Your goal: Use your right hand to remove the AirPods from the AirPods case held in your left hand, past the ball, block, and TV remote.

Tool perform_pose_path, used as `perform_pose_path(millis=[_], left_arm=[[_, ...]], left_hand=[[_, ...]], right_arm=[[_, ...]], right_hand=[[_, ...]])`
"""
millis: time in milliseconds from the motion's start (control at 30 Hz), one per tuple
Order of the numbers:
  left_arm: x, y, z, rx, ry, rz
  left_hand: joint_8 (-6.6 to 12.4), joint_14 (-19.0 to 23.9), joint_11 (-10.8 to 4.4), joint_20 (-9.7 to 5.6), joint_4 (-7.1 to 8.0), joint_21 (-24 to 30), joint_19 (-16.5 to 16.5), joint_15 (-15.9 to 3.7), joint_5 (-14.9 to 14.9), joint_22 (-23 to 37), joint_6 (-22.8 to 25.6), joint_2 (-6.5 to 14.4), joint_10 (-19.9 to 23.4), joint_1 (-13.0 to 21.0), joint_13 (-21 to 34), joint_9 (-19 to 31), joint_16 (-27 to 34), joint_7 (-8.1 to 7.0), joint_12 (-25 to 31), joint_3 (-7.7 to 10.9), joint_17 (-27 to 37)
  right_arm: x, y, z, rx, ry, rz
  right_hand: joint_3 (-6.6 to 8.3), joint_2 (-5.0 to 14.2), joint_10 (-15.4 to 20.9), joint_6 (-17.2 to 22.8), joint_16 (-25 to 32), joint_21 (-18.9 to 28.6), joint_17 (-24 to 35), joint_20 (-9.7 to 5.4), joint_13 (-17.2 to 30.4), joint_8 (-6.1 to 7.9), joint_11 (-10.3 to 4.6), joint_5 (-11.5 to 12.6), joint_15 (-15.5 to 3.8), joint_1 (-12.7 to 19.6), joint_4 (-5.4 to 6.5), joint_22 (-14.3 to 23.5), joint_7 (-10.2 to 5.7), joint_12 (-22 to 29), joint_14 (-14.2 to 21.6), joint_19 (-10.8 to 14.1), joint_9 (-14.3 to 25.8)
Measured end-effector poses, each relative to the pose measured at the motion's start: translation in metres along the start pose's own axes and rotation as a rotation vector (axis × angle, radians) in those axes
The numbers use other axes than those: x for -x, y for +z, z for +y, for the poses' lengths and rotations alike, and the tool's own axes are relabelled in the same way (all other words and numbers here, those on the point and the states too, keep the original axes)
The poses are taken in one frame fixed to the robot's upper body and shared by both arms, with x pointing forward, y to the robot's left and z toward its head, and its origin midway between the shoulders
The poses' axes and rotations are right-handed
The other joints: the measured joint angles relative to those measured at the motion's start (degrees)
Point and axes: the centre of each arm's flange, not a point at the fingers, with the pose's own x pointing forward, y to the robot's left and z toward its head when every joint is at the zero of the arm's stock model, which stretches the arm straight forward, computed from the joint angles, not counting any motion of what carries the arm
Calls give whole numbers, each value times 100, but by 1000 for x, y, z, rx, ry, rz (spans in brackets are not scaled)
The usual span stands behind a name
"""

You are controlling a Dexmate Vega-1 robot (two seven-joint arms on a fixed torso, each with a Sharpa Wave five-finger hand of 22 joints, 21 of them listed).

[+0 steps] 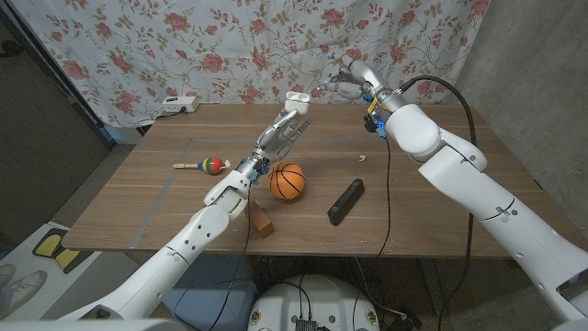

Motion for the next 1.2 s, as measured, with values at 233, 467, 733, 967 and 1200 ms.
perform_pose_path(millis=[233,467,733,967,1200], left_arm=[[1,2,-1,0,-3,-6],[4,5,-2,-2,-4,-15],[8,9,-3,-4,-2,-23],[9,10,-3,-6,-3,-26],[9,11,-5,-7,-6,-27]], left_hand=[[20,0,0,0,0,0,0,0,9,0,-9,1,0,-1,0,2,-13,7,0,0,0],[21,0,0,0,0,0,0,0,9,0,-10,3,0,-3,0,1,-19,7,1,0,-3],[21,0,1,0,-19,0,0,0,9,0,-11,11,-1,-11,0,-10,-20,6,1,19,-5],[20,0,1,0,-19,0,0,0,9,0,-17,11,-1,-11,0,-30,-17,2,0,19,-4],[11,0,1,0,-19,0,0,0,7,0,1,12,-1,-12,0,-30,3,20,0,19,-3]], right_arm=[[-4,-21,-4,-1,-18,48],[-9,-36,-4,-17,-16,75],[-12,-51,0,-25,-15,110],[-14,-65,4,-28,-13,144],[-14,-81,7,-22,-16,186]], right_hand=[[-27,-29,50,10,-48,0,0,-82,-65,0,-50,-1,8,31,-4,0,-10,-29,-68,43,0],[-39,-33,51,40,-72,0,-1,-145,-97,-22,-51,-1,9,69,8,0,-40,-46,-130,42,0],[-55,-21,51,40,-78,0,27,-166,-105,-22,-51,-1,9,85,24,0,-40,-48,-130,66,0],[-55,-21,51,66,-78,0,26,-174,-124,-22,-51,-2,9,100,24,0,-66,-56,-130,74,0],[-55,-21,51,103,-77,0,26,-174,-131,-22,-51,-19,9,100,24,0,-42,-23,-130,74,0]])
